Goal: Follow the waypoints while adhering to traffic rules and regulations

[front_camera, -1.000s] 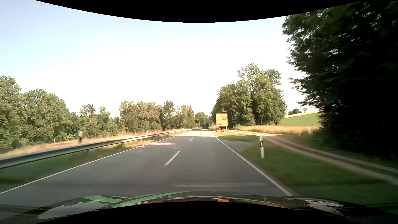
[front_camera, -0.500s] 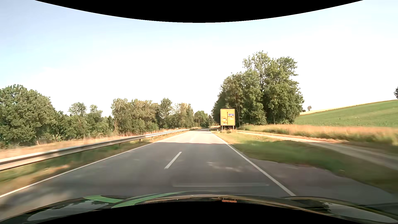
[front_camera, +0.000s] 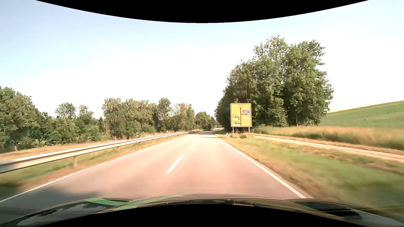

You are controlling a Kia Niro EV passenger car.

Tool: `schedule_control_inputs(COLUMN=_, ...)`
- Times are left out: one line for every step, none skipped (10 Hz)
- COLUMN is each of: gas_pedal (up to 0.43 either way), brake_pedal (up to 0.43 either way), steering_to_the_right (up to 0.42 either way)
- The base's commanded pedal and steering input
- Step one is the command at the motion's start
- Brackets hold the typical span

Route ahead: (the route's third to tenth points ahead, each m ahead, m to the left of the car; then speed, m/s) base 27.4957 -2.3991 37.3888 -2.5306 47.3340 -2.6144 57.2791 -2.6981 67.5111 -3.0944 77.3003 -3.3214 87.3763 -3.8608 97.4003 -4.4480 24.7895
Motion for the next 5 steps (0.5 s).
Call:
schedule_control_inputs(gas_pedal=0.000, brake_pedal=0.091, steering_to_the_right=0.005)
schedule_control_inputs(gas_pedal=0.000, brake_pedal=0.091, steering_to_the_right=0.004)
schedule_control_inputs(gas_pedal=0.000, brake_pedal=0.091, steering_to_the_right=0.004)
schedule_control_inputs(gas_pedal=0.000, brake_pedal=0.091, steering_to_the_right=0.003)
schedule_control_inputs(gas_pedal=0.000, brake_pedal=0.098, steering_to_the_right=0.003)
